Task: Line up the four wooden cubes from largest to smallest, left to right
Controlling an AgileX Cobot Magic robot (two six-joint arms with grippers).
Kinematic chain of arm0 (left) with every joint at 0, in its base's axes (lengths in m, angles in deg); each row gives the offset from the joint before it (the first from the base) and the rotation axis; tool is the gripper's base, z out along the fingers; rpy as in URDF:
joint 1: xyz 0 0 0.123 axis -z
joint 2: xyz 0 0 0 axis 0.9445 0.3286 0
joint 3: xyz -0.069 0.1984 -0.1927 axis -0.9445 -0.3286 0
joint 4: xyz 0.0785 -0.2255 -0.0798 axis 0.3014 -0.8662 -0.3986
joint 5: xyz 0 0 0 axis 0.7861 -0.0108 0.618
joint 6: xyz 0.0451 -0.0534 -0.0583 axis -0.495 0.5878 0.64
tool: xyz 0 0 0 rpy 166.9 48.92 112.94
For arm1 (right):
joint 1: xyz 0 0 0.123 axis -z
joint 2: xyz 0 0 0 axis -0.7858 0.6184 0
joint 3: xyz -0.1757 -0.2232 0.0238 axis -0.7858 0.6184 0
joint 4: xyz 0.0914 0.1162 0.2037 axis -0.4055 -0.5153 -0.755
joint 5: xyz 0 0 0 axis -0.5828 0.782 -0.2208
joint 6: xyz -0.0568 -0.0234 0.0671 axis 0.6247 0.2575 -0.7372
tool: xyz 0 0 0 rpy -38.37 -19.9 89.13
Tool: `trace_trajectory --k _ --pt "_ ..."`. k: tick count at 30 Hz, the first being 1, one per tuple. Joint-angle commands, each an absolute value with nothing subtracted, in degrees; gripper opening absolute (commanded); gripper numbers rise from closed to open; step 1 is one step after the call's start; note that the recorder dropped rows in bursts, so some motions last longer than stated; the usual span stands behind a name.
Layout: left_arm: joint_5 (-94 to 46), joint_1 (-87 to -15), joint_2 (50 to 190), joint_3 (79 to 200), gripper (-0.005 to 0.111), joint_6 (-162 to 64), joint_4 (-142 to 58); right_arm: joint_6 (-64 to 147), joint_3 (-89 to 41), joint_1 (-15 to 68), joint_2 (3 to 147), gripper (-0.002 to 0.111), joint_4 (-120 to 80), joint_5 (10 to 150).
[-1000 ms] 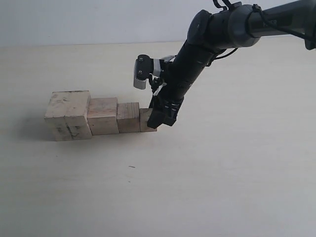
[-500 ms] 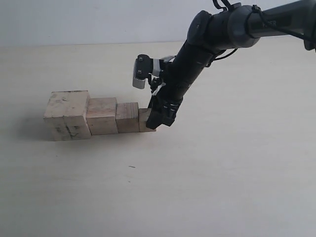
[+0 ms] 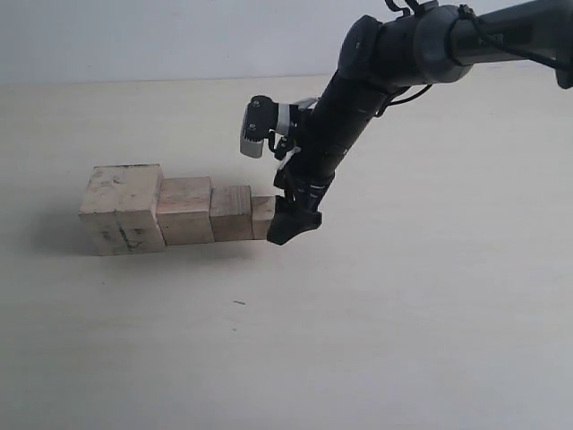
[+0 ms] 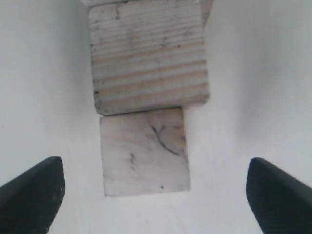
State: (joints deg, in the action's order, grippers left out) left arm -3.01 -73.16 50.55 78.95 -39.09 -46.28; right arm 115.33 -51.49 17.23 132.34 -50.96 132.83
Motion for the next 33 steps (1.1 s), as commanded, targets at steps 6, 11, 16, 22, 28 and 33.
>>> trace_trajectory --k 6,11,16,22,28,33 --pt "-3.4 -72.8 50.3 78.8 0.0 -39.1 -46.2 93.7 -51.4 17.8 124.7 0.093 -31.4 127.2" --pt "-3.4 -72.8 50.3 78.8 0.0 -39.1 -46.2 71.2 -51.4 17.8 122.1 0.08 -26.5 129.2" --pt "-3.4 -72.8 50.3 78.8 0.0 -39.1 -46.2 65.4 -51.4 17.8 120.5 0.035 -26.6 135.6" --pt "-3.4 -72.8 50.3 78.8 0.0 -39.1 -46.2 56.6 -51.4 17.8 120.4 0.0 -27.6 141.4" --pt "-3.4 -72.8 50.3 78.8 0.0 -39.1 -46.2 43.8 -48.3 17.8 118.6 0.0 -29.5 134.2" --pt "-3.4 -72.8 50.3 78.8 0.0 -39.1 -46.2 49.3 -34.8 17.8 108.7 0.0 -35.2 124.0"
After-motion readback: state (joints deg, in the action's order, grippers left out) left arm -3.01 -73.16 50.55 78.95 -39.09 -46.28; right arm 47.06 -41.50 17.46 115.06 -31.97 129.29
